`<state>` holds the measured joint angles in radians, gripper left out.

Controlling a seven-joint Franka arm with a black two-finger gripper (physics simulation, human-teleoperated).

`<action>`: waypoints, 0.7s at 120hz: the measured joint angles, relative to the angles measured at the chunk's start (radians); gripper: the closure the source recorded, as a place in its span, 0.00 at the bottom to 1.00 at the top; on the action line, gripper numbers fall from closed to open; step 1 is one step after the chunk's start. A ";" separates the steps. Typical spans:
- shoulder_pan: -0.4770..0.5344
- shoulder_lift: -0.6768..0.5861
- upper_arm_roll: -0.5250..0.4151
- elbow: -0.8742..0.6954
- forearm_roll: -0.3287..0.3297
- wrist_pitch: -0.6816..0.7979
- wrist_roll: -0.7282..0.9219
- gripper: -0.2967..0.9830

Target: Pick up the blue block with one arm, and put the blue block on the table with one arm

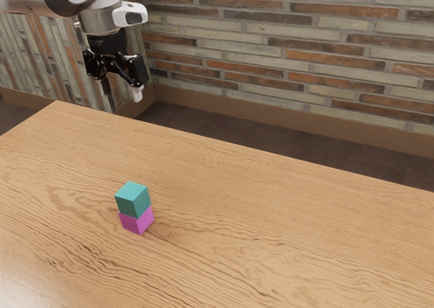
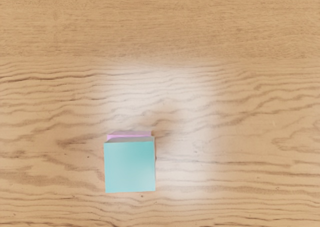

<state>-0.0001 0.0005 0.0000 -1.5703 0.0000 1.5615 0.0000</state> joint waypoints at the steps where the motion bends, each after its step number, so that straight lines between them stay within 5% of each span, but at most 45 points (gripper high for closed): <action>1: 0.000 0.000 0.000 0.000 0.000 0.000 0.000 0.23; 6: -0.133 0.164 0.188 0.340 -0.031 -0.036 0.009 0.24; 18: 0.000 0.281 0.329 0.588 -0.073 -0.097 0.028 0.24; 37: 0.011 0.293 0.353 0.635 -0.098 -0.151 0.052 0.25; 57: -0.073 0.046 0.358 0.624 -0.096 -0.246 0.071 0.25; 84: -0.065 0.206 0.358 0.571 -0.038 -0.297 0.059 0.25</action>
<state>-0.0655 0.2069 0.3579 -0.9994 -0.0376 1.2649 0.0589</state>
